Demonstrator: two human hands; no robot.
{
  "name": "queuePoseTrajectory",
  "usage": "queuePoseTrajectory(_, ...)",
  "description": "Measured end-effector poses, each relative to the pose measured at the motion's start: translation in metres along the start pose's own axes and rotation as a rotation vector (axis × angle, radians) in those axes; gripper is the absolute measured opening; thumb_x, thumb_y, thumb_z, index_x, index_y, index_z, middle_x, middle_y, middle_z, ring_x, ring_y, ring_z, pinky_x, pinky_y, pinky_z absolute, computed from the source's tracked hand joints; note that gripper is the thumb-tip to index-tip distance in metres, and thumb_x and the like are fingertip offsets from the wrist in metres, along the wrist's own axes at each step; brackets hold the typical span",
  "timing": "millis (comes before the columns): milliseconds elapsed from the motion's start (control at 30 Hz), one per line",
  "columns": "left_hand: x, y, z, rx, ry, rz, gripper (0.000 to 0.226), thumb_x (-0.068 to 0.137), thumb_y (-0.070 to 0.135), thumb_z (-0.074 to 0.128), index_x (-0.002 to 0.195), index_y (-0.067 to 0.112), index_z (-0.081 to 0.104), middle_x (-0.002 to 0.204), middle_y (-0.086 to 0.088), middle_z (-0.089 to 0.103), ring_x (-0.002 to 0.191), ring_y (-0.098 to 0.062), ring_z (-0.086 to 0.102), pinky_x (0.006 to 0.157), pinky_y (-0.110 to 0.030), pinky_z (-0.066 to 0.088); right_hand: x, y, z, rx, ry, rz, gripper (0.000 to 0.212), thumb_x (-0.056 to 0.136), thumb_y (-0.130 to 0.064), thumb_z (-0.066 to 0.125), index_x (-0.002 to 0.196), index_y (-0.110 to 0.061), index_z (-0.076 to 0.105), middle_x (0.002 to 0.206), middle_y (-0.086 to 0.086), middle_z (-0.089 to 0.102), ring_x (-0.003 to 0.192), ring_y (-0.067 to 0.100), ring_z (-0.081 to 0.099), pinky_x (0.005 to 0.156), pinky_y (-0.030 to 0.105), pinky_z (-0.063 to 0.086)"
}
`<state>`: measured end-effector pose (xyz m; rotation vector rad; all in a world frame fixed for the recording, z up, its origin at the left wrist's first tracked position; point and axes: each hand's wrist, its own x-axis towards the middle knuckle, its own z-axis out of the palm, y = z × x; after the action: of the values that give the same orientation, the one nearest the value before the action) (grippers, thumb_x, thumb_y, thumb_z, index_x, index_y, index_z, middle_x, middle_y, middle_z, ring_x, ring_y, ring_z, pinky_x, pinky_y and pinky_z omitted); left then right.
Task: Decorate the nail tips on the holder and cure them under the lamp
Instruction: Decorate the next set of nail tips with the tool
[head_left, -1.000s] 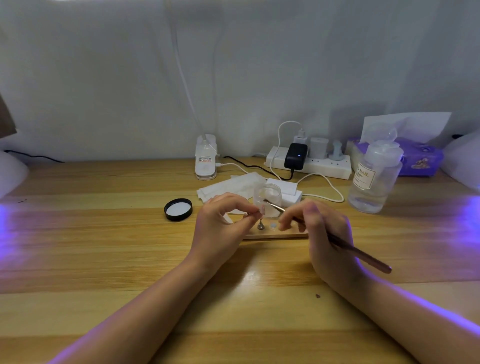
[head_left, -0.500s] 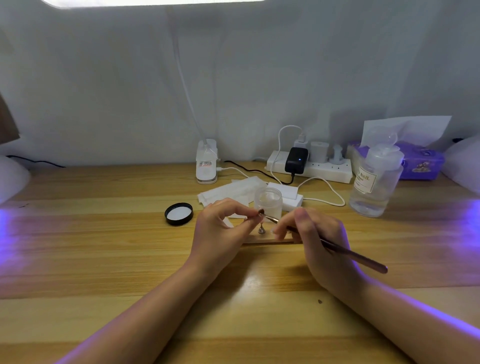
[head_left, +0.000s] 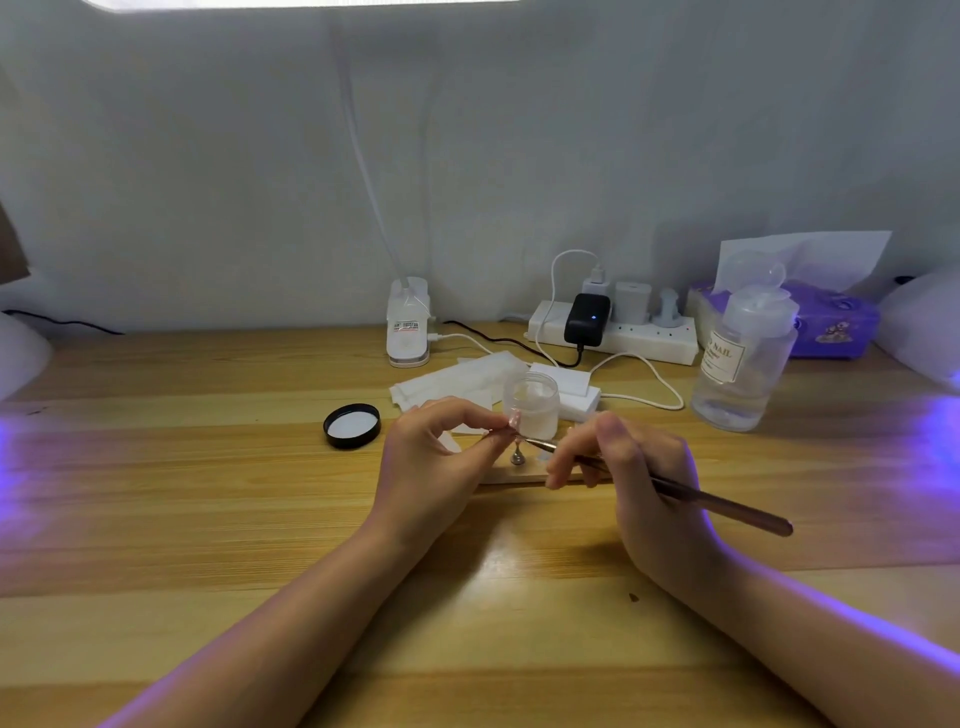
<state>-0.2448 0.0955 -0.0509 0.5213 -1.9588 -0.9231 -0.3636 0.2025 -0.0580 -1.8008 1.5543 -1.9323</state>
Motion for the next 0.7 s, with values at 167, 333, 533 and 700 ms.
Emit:
queuePoseTrajectory(167,-0.0001,-0.0006,0.0003,0.006,0.008,0.002,0.013,0.072,0.015,0.075,0.078,0.027,0.071,0.077,0.013,0.069,0.080,-0.007,0.063,0.080,-0.035,0.049,0.0018,0.0030,-0.0011,-0.079,0.039,0.079,0.038,0.090,-0.038,0.028,0.072,-0.026,0.060,0.066,-0.003,0.062,0.070,0.003,0.057,0.067,0.016,0.039)
queuePoseTrajectory(333,0.0011,-0.0037,0.0015,-0.032,0.011,0.009,0.009,0.073,0.014,0.075,0.078,0.021,0.073,0.076,0.008,0.070,0.080,-0.014,0.064,0.074,-0.051,0.050,-0.0005,0.0036,0.0021,-0.065,-0.041,-0.007,0.045,0.093,-0.031,0.031,0.068,-0.014,0.064,0.064,-0.001,0.061,0.066,0.003,0.056,0.064,0.014,0.039)
queuePoseTrajectory(533,0.0016,-0.0044,0.0011,0.006,0.023,0.050,0.021,0.072,0.011,0.074,0.077,0.031,0.068,0.075,0.015,0.067,0.079,-0.003,0.060,0.075,-0.025,0.047,0.0037,0.0064,0.0000,-0.144,0.076,-0.006,0.037,0.091,-0.032,0.030,0.070,-0.030,0.059,0.063,-0.004,0.059,0.066,0.005,0.056,0.063,0.020,0.040)
queuePoseTrajectory(700,0.0020,-0.0053,0.0009,-0.009,0.034,0.048,0.019,0.072,0.011,0.074,0.077,0.029,0.069,0.076,0.014,0.068,0.079,-0.004,0.061,0.075,-0.038,0.050,0.0006,0.0066,0.0025,-0.125,-0.041,-0.048,0.045,0.092,-0.027,0.031,0.065,-0.014,0.063,0.061,-0.003,0.058,0.063,0.000,0.054,0.064,0.016,0.038)
